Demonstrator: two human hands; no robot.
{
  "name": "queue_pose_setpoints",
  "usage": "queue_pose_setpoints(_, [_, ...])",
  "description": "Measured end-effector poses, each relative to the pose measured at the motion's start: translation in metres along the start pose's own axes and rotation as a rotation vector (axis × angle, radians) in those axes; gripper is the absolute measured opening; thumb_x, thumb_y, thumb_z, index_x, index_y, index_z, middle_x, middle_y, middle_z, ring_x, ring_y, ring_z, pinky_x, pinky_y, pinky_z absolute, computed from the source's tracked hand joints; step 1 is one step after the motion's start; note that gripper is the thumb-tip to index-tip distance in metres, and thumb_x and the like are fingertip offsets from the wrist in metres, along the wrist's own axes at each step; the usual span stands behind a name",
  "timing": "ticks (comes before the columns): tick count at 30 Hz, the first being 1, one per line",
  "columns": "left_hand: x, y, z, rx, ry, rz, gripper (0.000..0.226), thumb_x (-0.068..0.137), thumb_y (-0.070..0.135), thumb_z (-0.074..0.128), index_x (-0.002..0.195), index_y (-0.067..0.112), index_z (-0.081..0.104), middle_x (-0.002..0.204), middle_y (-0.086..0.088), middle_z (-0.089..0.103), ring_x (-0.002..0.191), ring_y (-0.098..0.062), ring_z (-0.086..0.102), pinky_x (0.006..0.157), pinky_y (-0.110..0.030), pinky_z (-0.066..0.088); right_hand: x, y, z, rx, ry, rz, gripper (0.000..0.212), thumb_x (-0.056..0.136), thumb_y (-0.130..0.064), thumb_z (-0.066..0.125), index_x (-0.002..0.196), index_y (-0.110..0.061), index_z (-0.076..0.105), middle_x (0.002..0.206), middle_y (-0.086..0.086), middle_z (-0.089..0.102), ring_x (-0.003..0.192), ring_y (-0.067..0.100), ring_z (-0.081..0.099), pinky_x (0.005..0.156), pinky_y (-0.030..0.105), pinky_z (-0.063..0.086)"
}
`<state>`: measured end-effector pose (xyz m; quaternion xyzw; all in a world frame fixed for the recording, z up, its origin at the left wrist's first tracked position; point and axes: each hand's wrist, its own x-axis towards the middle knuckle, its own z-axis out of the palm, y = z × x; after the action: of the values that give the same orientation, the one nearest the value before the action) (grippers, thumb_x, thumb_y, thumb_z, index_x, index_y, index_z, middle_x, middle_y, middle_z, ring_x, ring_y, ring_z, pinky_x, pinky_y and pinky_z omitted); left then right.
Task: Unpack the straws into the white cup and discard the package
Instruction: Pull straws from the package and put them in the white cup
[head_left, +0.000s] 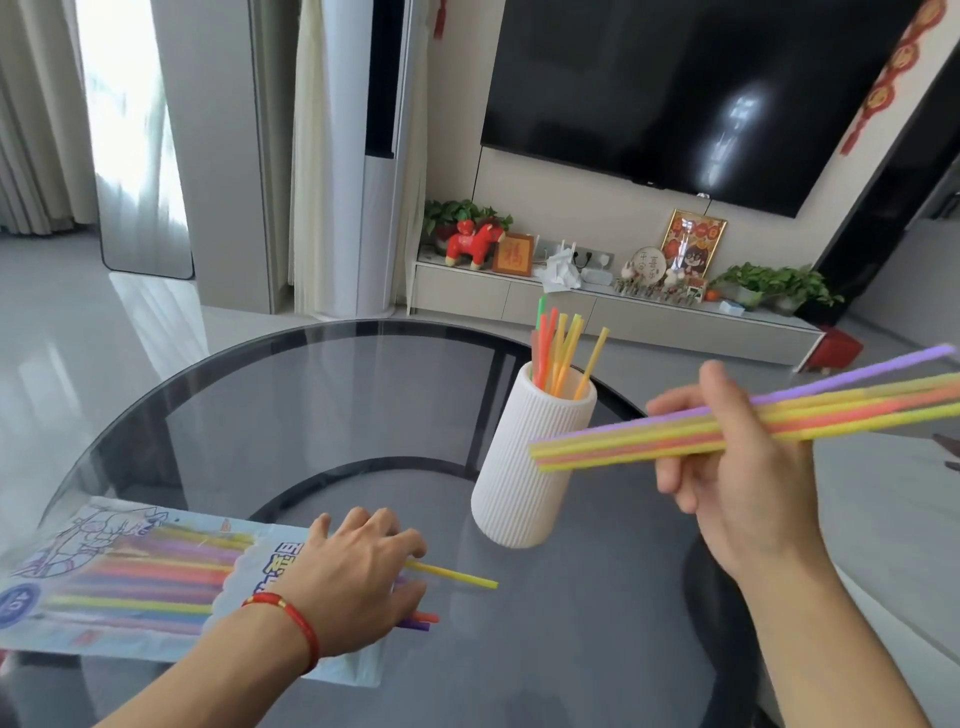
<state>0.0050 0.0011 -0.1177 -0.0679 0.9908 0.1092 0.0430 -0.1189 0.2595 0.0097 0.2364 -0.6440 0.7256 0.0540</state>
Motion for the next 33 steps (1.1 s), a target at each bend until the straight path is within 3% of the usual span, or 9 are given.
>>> queue_pose_setpoints(5, [-0.001,0.0,-0.002,-0.006,0.014,-0.017,0.043,0.094,0.062,0.035,0.128,0.04,0.051,0.129,0.013,0.049,0.118,-0.014,0.045,0.11,-0.045,0.034,0.043,-0.032,0.009,-0.123,0.145,-0.189,0.049,0.103,-0.044,0.059,0.066,-0.018,0.078,0.061,0.008,0.073,0.035,0.02,0.059,0.033,0.019,0.04])
queue_pose_setpoints(8, [-0.001,0.001,-0.004,0.018,-0.026,-0.023,0.047,0.094,0.064,0.033,0.13,0.04,0.049,0.131,0.013,0.048,0.12,-0.015,0.045,0.111,-0.05,0.032,0.063,-0.033,0.018,-0.353,0.075,-0.239,0.049,0.103,-0.045,0.059,0.068,-0.015,0.076,0.053,0.011,0.071,0.033,0.022,0.061,0.033,0.021,0.044])
queue_pose_setpoints(11, [-0.002,0.001,-0.006,0.021,-0.055,-0.021,0.058,0.088,0.072,0.03,0.136,0.042,0.043,0.135,0.012,0.048,0.124,-0.016,0.043,0.112,-0.053,0.03,0.077,-0.023,0.035,-0.576,-0.057,-0.137,0.048,0.098,-0.049,0.06,0.068,-0.014,0.077,0.044,0.006,0.066,0.031,0.018,0.059,0.04,0.024,0.047])
queue_pose_setpoints(14, [-0.004,-0.002,-0.01,0.013,-0.09,-0.011,0.083,0.074,0.089,0.027,0.144,0.045,0.031,0.14,0.013,0.046,0.131,-0.016,0.04,0.115,-0.058,0.025,0.079,-0.013,0.044,-0.773,-0.086,-0.114,0.053,0.086,-0.063,0.064,0.071,-0.014,0.08,0.052,-0.002,0.07,0.046,0.011,0.061,0.053,0.029,0.049])
queue_pose_setpoints(16, [-0.006,-0.005,-0.013,0.017,-0.082,0.001,0.095,0.066,0.095,0.027,0.148,0.047,0.024,0.142,0.014,0.044,0.133,-0.016,0.038,0.117,-0.058,0.024,0.078,-0.01,0.042,-0.741,-0.055,-0.156,0.054,0.081,-0.067,0.066,0.073,-0.016,0.082,0.065,0.0,0.076,0.063,0.013,0.064,0.061,0.027,0.049])
queue_pose_setpoints(20, [-0.009,-0.005,-0.018,-0.001,-0.07,0.019,0.101,0.063,0.098,0.029,0.151,0.048,0.018,0.146,0.014,0.042,0.133,-0.016,0.036,0.118,-0.054,0.026,0.076,-0.01,0.038,-0.745,-0.018,-0.241,0.028,0.087,-0.056,0.071,0.09,-0.029,0.078,0.077,0.001,0.067,0.07,0.007,0.059,0.066,0.026,0.047])
queue_pose_setpoints(24, [-0.012,-0.01,-0.021,0.029,-0.131,0.052,0.112,0.059,0.098,0.039,0.153,0.048,0.004,0.155,0.013,0.027,0.143,-0.017,0.023,0.121,-0.058,0.015,0.067,-0.013,0.039,-0.677,0.035,-0.353,0.019,0.097,-0.03,0.071,0.111,-0.018,0.075,0.091,-0.009,0.068,0.086,0.007,0.067,0.073,0.027,0.058])
queue_pose_setpoints(28, [-0.019,-0.024,-0.023,0.122,-0.379,0.057,0.137,0.051,0.088,0.06,0.148,0.046,-0.028,0.165,0.011,-0.013,0.154,-0.017,-0.016,0.116,-0.071,-0.011,0.037,-0.012,0.037,-0.533,0.022,-0.544,0.018,0.098,-0.014,0.062,0.091,-0.005,0.076,0.079,-0.006,0.071,0.065,0.004,0.061,0.054,0.022,0.049])
queue_pose_setpoints(33, [-0.024,-0.022,-0.028,0.228,-0.333,0.076,0.132,0.061,0.057,0.072,0.154,0.032,-0.019,0.157,0.004,0.012,0.151,-0.018,0.008,0.115,-0.075,0.001,-0.041,0.037,0.041,-0.618,-0.312,-0.644,0.027,0.091,-0.016,0.057,0.068,-0.007,0.068,0.058,-0.001,0.057,0.051,0.009,0.044,0.051,0.015,0.033])
